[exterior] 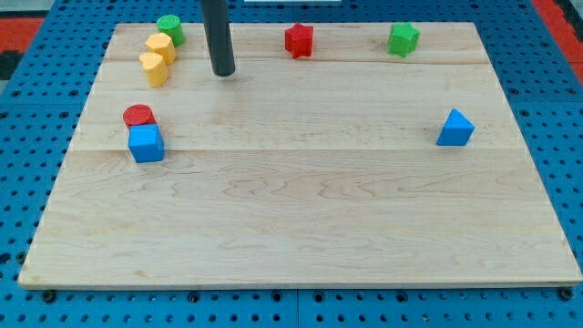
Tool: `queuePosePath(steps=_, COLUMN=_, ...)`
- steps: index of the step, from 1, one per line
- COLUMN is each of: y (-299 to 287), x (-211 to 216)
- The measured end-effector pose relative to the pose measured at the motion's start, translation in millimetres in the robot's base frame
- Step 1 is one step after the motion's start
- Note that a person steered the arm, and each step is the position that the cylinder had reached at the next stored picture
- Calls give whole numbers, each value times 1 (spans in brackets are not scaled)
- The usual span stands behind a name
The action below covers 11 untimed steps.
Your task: Push the yellow hexagon towards the center
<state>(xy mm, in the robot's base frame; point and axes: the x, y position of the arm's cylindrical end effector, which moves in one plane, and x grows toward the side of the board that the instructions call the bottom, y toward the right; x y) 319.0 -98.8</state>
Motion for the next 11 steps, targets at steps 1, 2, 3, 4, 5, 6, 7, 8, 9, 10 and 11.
queuePosePath(steps=1, y=-58, x=46)
queuePosePath(steps=2, y=-156, x=37)
queuePosePath(steps=3, y=-172, x=-25)
queuePosePath(steps=4, y=-156, x=-77)
queuePosePath(steps=5, y=-155, x=-90)
queuePosePath(steps=6, y=-155, x=-90)
queuePosePath(steps=7, y=-144, x=-90)
queuePosePath(steps=8, y=-119, x=-89)
queuePosePath(steps=9, y=-92, x=-89)
queuePosePath(steps=10, y=-82, x=-82)
queuePosePath(steps=11, y=-92, x=-38)
